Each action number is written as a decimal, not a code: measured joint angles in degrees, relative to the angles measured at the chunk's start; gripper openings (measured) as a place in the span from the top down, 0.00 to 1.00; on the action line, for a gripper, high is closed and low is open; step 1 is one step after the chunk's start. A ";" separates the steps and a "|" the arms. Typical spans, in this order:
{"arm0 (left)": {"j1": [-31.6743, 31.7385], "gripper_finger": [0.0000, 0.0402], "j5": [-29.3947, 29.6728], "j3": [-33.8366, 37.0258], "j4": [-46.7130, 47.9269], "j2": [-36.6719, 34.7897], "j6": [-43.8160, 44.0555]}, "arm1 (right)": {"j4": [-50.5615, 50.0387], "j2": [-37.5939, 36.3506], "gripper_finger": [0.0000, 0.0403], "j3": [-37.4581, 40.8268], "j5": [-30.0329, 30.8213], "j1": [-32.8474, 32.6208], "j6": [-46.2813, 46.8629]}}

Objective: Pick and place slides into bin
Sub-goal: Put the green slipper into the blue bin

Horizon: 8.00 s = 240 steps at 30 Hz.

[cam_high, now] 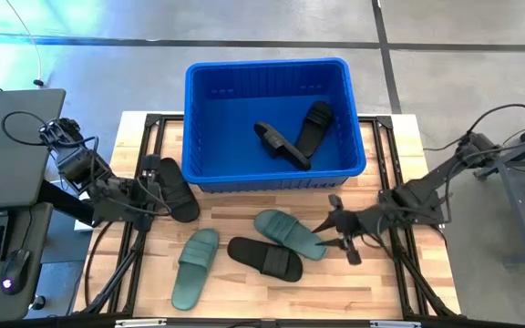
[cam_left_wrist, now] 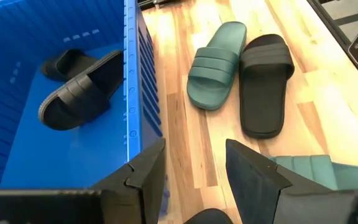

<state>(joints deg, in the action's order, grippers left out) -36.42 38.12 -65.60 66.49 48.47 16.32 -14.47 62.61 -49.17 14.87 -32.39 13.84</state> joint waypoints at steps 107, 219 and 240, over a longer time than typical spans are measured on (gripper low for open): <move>0.04 0.63 -33.03 22.23 -36.35 33.15 11.35 | 6.97 -38.20 0.62 30.64 14.53 3.90 -6.31; 1.29 0.96 -10.25 9.14 -23.50 46.38 29.06 | 6.40 -38.18 0.64 30.62 25.49 3.92 -8.91; -0.33 1.00 -6.49 -28.97 5.95 46.16 14.64 | 6.64 -38.20 0.64 30.62 25.47 3.92 -8.88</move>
<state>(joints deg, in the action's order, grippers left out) -36.75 31.63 -94.57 72.43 94.63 30.96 -7.84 24.40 -18.55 40.34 -28.47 4.96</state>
